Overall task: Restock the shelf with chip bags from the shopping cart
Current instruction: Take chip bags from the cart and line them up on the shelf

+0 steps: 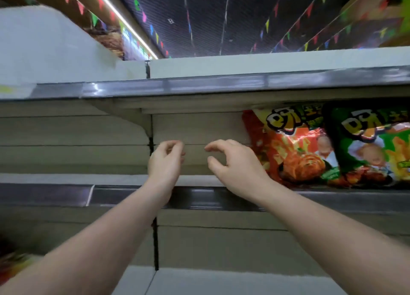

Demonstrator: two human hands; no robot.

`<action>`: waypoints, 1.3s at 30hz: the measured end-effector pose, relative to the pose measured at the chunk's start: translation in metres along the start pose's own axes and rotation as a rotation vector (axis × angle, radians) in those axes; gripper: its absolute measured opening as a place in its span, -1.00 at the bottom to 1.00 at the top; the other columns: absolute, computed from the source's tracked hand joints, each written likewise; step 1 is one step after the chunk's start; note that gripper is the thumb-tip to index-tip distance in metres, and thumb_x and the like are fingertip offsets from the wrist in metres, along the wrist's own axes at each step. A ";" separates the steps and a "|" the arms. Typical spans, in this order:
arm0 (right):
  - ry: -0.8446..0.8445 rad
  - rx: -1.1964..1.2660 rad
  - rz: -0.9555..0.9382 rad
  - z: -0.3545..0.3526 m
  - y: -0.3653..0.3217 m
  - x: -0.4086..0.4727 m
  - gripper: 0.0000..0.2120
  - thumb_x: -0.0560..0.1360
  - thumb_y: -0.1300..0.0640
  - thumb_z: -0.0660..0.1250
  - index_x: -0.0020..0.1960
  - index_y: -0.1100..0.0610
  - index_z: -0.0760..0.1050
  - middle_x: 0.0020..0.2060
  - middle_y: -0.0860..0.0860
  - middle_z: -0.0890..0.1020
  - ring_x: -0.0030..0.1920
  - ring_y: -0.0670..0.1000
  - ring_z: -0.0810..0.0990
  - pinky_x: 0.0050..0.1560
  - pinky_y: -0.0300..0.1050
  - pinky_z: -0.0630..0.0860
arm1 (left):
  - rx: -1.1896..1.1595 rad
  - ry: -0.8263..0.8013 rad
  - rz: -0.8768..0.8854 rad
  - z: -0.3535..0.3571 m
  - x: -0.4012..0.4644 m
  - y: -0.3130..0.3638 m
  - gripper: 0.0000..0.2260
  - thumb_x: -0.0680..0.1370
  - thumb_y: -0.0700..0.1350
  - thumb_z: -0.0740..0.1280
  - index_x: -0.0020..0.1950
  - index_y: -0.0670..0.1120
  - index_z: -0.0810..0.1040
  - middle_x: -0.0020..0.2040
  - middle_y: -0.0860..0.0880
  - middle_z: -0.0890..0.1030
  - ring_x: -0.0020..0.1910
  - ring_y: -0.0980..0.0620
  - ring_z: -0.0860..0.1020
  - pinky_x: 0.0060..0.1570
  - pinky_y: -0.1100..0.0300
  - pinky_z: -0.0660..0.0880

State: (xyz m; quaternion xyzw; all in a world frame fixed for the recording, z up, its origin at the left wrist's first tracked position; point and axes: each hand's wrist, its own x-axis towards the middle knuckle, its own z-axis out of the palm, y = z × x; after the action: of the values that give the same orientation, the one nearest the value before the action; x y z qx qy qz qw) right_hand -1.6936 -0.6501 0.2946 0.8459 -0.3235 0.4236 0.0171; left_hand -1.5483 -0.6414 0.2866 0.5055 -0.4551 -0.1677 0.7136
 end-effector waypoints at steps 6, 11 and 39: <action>-0.138 0.128 -0.027 0.076 -0.080 0.028 -0.71 0.54 0.09 0.21 0.24 0.03 0.50 0.19 -0.01 0.55 0.20 -0.01 0.49 0.20 -0.16 0.39 | 0.067 0.162 -0.029 -0.123 0.004 -0.013 -0.89 0.60 -0.14 0.22 -0.10 -0.01 0.49 -0.17 0.00 0.56 -0.17 0.02 0.53 -0.11 0.18 0.42; -0.221 0.280 -0.078 0.155 -0.176 0.044 -0.73 0.53 0.11 0.22 0.21 0.05 0.52 0.12 -0.01 0.60 0.15 -0.01 0.52 0.12 -0.21 0.39 | 0.173 0.267 -0.050 -0.248 -0.004 -0.025 -0.84 0.58 -0.20 0.22 -0.16 0.00 0.50 -0.20 0.00 0.58 -0.31 0.13 0.53 -0.22 0.24 0.42; -0.935 0.769 -0.299 0.612 -0.546 0.045 -0.77 0.55 0.12 0.24 0.18 0.05 0.53 0.06 -0.05 0.62 0.03 -0.09 0.55 0.06 -0.22 0.48 | 0.361 0.947 -0.588 -0.747 -0.036 -0.186 -0.88 0.61 -0.16 0.20 0.04 -0.03 0.52 0.00 -0.05 0.58 -0.16 0.04 0.56 -0.10 0.13 0.48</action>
State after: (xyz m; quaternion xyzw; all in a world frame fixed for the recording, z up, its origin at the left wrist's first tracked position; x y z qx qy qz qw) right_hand -0.9353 -0.4284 0.0690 0.9237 0.0010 0.0874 -0.3730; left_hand -0.9144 -0.2715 0.0506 0.7439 0.0514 -0.0343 0.6655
